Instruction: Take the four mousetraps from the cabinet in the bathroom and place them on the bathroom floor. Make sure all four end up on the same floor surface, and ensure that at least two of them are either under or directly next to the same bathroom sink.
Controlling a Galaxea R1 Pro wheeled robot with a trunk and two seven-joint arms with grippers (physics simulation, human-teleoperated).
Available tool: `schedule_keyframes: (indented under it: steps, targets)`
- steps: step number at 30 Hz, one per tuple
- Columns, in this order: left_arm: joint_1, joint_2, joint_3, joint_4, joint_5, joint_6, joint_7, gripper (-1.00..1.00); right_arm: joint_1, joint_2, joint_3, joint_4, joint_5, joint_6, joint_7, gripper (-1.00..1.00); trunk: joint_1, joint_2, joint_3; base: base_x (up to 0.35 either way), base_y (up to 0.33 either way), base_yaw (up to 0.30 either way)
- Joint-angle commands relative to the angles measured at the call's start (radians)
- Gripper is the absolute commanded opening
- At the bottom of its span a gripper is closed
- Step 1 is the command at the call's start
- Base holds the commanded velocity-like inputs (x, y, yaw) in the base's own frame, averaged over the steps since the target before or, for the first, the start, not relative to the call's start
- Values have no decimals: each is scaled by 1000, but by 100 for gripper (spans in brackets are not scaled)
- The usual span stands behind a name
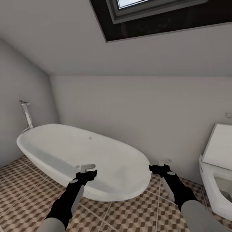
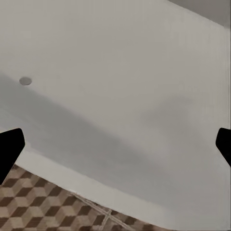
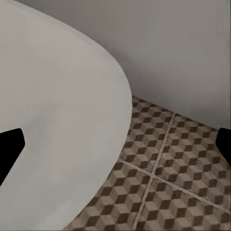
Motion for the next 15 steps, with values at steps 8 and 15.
schedule_keyframes:
  steps: [8,15]
  targets:
    - [1,-1,0,14,6,-19,3,100,0,0,0,-2,3,6,1,100,0,-1,-4,0,0,-277]
    - [1,0,1,43,5,-76,5,100,0,0,0,-2,4,6,1,100,0,-1,-7,0,0,-277]
